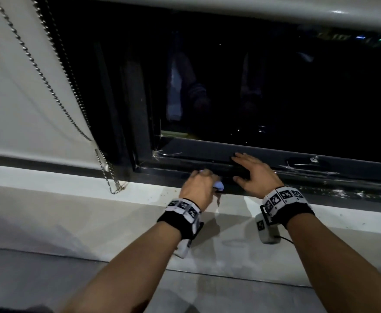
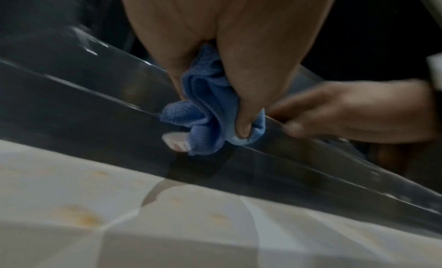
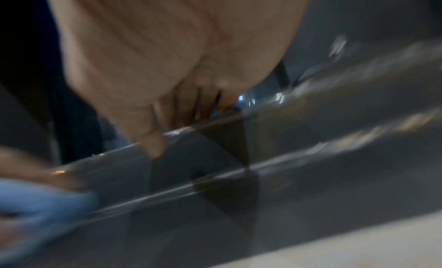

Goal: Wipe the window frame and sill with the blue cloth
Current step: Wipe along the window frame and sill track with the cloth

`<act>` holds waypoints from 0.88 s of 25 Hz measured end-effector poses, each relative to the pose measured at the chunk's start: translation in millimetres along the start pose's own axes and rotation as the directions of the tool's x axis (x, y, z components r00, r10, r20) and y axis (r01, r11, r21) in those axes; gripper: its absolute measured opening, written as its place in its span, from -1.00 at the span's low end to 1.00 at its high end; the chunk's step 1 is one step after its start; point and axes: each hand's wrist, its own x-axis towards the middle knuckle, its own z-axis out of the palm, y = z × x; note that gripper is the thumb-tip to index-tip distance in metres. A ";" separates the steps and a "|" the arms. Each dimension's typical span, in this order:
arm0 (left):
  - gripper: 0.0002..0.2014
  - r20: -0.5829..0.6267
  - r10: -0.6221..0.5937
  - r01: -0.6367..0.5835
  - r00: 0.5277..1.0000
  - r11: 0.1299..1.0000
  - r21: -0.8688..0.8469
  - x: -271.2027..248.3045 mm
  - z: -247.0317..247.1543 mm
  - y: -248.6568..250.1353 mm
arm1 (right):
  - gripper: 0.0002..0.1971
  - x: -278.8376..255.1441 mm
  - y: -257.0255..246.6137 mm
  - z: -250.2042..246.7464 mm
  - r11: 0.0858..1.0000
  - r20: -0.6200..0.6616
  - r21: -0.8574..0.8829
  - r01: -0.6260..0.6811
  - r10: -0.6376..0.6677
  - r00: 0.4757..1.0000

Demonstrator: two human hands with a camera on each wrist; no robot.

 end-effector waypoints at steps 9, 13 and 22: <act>-0.70 -0.283 -0.258 0.284 0.924 0.957 0.055 2.9 7.1 16.0 | -0.24 -25.8 58.9 -20.9 0.990 0.107 -0.136 -0.037 0.052 0.993; -0.61 -0.117 -0.219 0.236 0.969 0.960 0.153 37.1 45.9 91.2 | -0.34 -37.4 84.1 -32.2 0.999 0.078 0.045 0.028 -0.032 0.996; -0.74 -0.260 -0.198 0.168 0.945 0.977 -0.132 44.4 70.7 120.1 | -0.32 -98.6 209.0 -71.9 0.929 -0.258 0.191 -0.317 0.359 0.897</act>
